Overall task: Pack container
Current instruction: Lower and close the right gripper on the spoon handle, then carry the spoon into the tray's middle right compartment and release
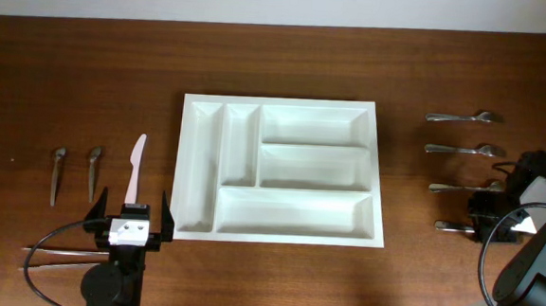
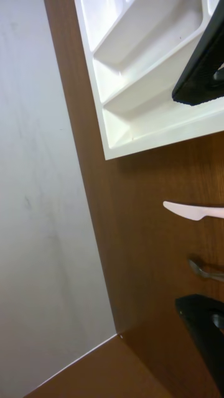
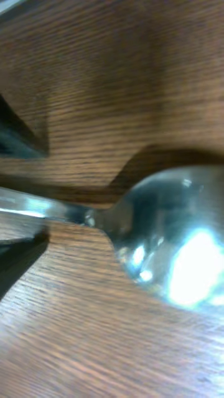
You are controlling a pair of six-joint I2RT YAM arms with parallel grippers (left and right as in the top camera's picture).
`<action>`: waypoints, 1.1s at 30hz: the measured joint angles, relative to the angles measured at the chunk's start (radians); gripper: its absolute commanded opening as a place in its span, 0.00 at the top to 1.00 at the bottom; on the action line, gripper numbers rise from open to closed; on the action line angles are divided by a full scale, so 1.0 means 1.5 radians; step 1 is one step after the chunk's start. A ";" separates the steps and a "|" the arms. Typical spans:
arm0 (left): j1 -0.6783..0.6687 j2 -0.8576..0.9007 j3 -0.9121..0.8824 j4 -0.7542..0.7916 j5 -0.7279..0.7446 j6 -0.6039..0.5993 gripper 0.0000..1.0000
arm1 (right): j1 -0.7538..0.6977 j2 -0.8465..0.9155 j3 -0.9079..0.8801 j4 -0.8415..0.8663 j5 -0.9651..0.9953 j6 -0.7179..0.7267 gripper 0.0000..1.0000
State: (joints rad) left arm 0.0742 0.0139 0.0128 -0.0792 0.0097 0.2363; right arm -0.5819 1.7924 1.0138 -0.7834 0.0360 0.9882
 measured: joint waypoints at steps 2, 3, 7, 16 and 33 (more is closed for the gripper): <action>0.000 0.000 0.000 0.000 0.000 0.000 0.01 | 0.000 0.000 0.000 -0.001 0.001 -0.001 0.87; 0.000 0.000 0.000 0.000 0.000 0.000 0.01 | 0.000 0.000 0.000 -0.001 0.001 -0.001 0.96; 0.000 0.000 0.000 0.000 0.000 0.000 0.01 | 0.000 0.000 -0.001 -0.002 0.005 -0.001 0.96; 0.000 0.000 0.000 0.000 0.000 0.000 0.01 | 0.000 0.000 0.030 -0.083 0.008 -0.019 0.96; 0.000 0.000 0.000 0.000 0.000 0.000 0.01 | 0.179 -0.013 0.300 -0.189 -0.110 0.055 0.96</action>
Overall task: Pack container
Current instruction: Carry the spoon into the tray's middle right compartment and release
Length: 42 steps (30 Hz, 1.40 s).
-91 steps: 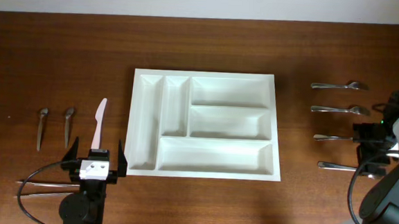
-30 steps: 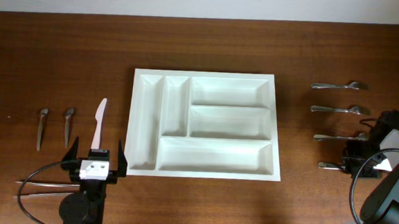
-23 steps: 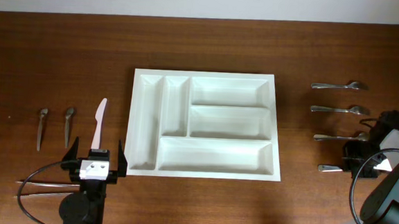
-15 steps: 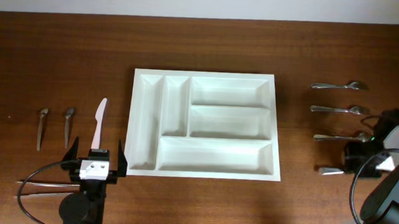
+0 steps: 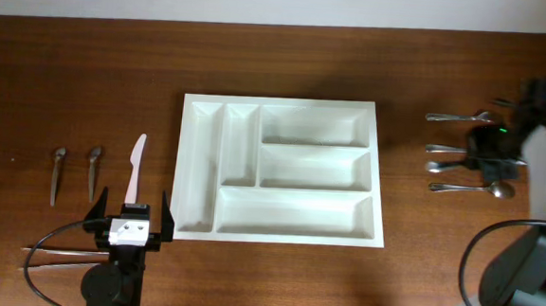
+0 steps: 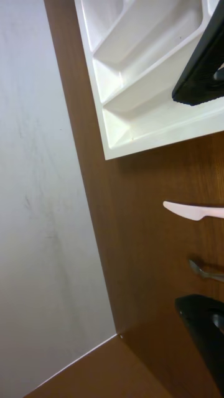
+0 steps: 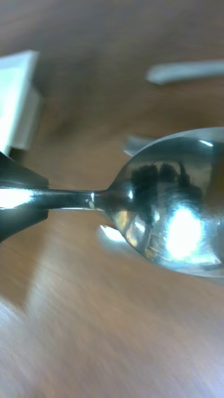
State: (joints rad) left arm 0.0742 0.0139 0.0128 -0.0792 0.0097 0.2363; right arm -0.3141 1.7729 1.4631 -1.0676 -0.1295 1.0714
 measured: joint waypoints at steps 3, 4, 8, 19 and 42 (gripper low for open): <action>0.000 0.000 0.000 0.000 0.000 0.000 0.01 | 0.073 0.000 0.000 0.033 -0.013 0.025 0.96; 0.000 0.000 0.000 0.000 0.000 0.000 0.01 | 0.095 0.000 0.000 0.041 -0.016 0.033 0.96; 0.000 0.000 0.000 0.000 0.000 0.000 0.01 | 0.185 0.000 0.000 0.047 -0.025 0.071 0.96; 0.000 0.000 0.000 0.000 0.000 0.000 0.01 | 0.312 0.000 0.000 0.047 -0.030 0.248 0.96; 0.000 0.000 0.000 0.000 0.000 0.000 0.01 | 0.434 0.113 0.000 0.045 -0.023 0.404 0.84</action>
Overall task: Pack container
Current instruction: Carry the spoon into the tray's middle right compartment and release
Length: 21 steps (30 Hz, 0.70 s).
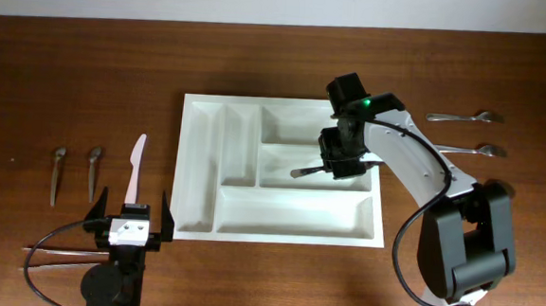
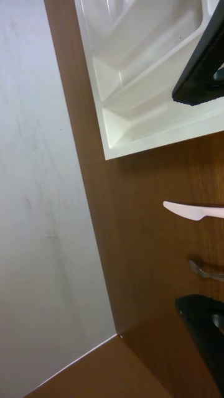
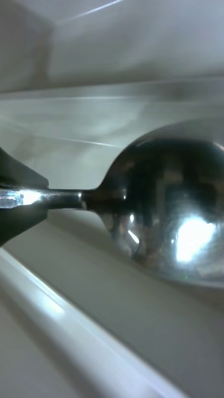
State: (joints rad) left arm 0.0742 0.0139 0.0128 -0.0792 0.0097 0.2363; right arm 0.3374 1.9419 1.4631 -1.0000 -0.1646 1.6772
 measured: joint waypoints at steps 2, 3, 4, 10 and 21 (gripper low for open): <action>0.000 0.000 0.000 0.000 0.000 0.000 0.01 | 0.000 0.005 0.000 0.002 -0.004 0.006 0.82; 0.000 0.000 0.000 0.000 0.000 0.000 0.01 | 0.000 0.007 0.000 0.002 -0.006 0.009 0.82; 0.000 0.000 0.000 0.000 0.000 0.000 0.01 | 0.000 0.009 0.000 0.003 -0.009 0.012 0.82; 0.000 0.000 0.000 0.000 0.000 0.000 0.01 | 0.002 0.012 0.000 0.058 -0.031 0.017 0.80; 0.000 0.000 0.000 0.000 0.000 0.000 0.01 | 0.001 0.013 0.000 0.094 -0.047 -0.005 0.46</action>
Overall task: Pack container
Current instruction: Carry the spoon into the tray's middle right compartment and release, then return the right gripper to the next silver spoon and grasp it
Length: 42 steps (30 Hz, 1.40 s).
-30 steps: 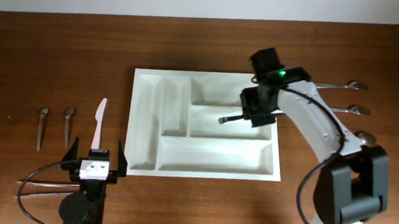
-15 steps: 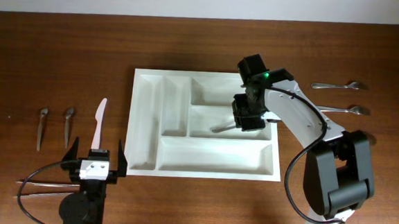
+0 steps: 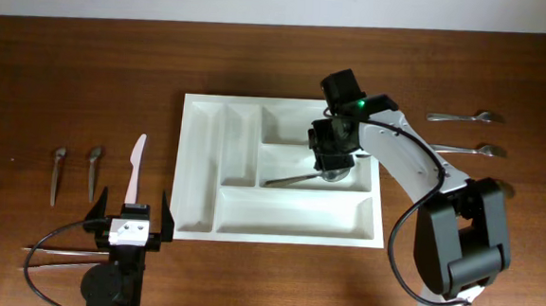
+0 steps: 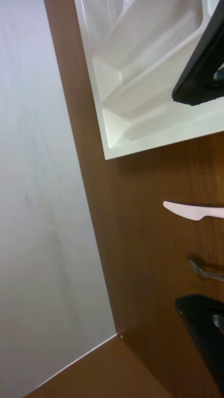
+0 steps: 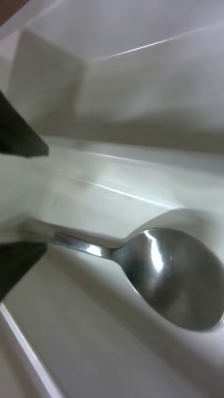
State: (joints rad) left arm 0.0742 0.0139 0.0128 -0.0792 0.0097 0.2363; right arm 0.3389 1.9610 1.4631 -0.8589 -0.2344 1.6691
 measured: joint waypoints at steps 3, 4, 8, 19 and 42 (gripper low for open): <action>0.000 0.000 0.000 0.000 0.000 0.000 0.01 | -0.039 0.000 0.000 -0.005 -0.008 -0.042 0.33; 0.000 0.000 0.000 0.000 0.000 0.000 0.01 | -0.056 -0.001 0.000 -0.008 -0.013 -0.051 0.30; 0.000 0.000 0.000 0.000 0.000 0.000 0.01 | -0.165 -0.008 0.000 -0.010 -0.045 -0.114 0.15; 0.000 0.000 0.000 0.000 0.000 0.000 0.01 | -0.448 -0.029 0.000 -0.138 -0.057 -0.402 0.01; 0.000 0.000 0.000 0.000 0.000 0.000 0.01 | -0.533 -0.003 0.000 -0.102 0.188 -0.561 0.01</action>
State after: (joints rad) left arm 0.0742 0.0139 0.0128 -0.0792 0.0097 0.2363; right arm -0.4606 1.9568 1.4635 -1.0119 0.0483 0.8280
